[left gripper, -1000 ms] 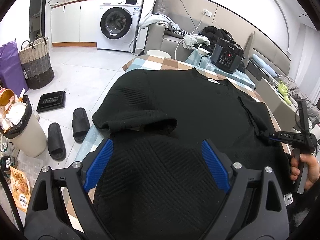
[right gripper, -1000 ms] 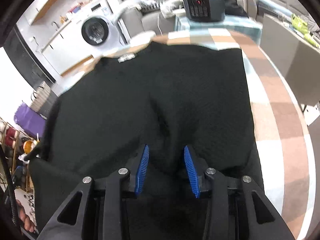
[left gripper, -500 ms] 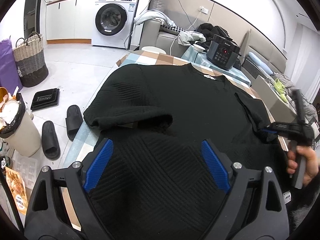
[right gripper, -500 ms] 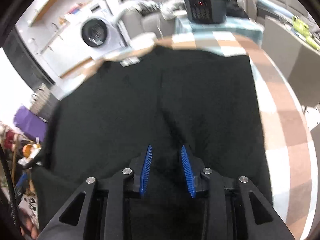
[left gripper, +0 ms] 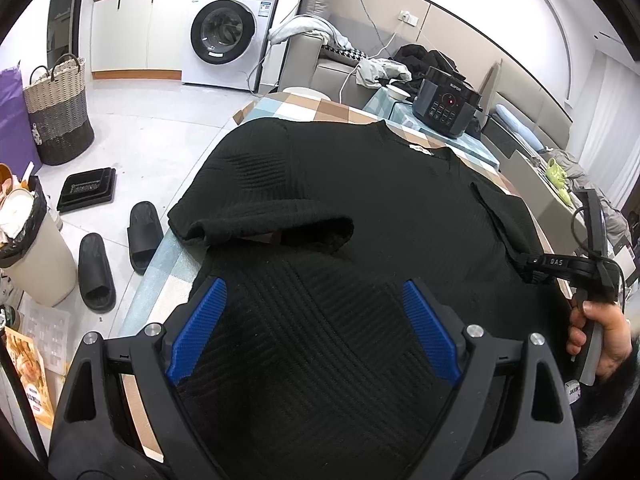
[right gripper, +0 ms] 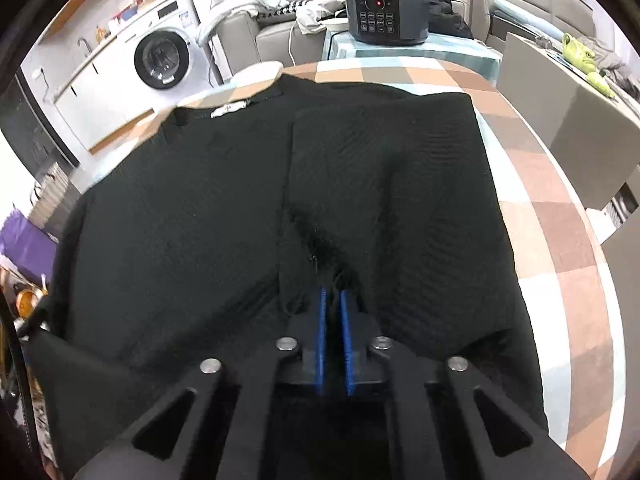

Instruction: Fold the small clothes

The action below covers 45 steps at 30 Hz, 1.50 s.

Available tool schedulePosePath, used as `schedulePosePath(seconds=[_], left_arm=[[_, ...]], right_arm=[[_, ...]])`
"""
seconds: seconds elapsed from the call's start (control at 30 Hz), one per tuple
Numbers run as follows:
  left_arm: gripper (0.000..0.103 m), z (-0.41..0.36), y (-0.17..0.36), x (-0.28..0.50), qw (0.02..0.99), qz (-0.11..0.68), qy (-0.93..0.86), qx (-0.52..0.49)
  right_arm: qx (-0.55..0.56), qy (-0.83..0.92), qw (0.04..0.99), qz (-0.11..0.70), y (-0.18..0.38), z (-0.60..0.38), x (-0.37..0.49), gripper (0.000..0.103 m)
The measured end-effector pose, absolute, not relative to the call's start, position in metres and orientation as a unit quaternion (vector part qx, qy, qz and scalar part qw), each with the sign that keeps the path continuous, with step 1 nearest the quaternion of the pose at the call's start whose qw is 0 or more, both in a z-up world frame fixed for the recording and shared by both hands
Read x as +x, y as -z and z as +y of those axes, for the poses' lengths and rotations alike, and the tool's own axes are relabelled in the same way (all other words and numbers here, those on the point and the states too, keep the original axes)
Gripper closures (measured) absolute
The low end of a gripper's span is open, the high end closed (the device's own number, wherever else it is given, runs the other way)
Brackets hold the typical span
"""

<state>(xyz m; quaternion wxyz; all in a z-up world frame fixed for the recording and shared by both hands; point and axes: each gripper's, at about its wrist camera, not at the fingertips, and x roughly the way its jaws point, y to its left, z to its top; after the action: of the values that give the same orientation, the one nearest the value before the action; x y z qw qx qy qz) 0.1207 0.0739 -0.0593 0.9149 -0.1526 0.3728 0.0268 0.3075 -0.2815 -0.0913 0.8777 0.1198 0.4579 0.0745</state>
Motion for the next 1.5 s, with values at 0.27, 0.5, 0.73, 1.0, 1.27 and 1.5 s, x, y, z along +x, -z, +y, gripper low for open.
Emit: schedulePosePath(seconds=[0.27, 0.5, 0.73, 1.0, 1.27, 1.5], left_arm=[[0.014, 0.072, 0.057, 0.119, 0.917, 0.368, -0.026, -0.153], [0.014, 0.074, 0.055, 0.117, 0.915, 0.370, -0.031, -0.155], [0.014, 0.113, 0.057, 0.108, 0.905, 0.366, -0.068, -0.206], [0.016, 0.183, 0.075, 0.116, 0.858, 0.371, -0.083, -0.346], [0.024, 0.195, 0.098, 0.157, 0.815, 0.392, -0.032, -0.425], [0.086, 0.185, 0.121, 0.203, 0.796, 0.409, -0.062, -0.441]], right_arm=[[0.083, -0.185, 0.895, 0.397, 0.062, -0.263, 0.283, 0.098], [0.106, -0.187, 0.880, 0.423, 0.073, -0.271, 0.281, 0.083], [0.127, -0.155, 0.867, 0.456, 0.086, -0.275, 0.284, 0.077], [0.152, -0.154, 0.890, 0.402, 0.046, -0.300, 0.236, 0.056], [0.184, -0.147, 0.892, 0.386, 0.034, -0.324, 0.192, 0.053], [0.205, -0.122, 0.891, 0.387, 0.040, -0.345, 0.183, 0.053]])
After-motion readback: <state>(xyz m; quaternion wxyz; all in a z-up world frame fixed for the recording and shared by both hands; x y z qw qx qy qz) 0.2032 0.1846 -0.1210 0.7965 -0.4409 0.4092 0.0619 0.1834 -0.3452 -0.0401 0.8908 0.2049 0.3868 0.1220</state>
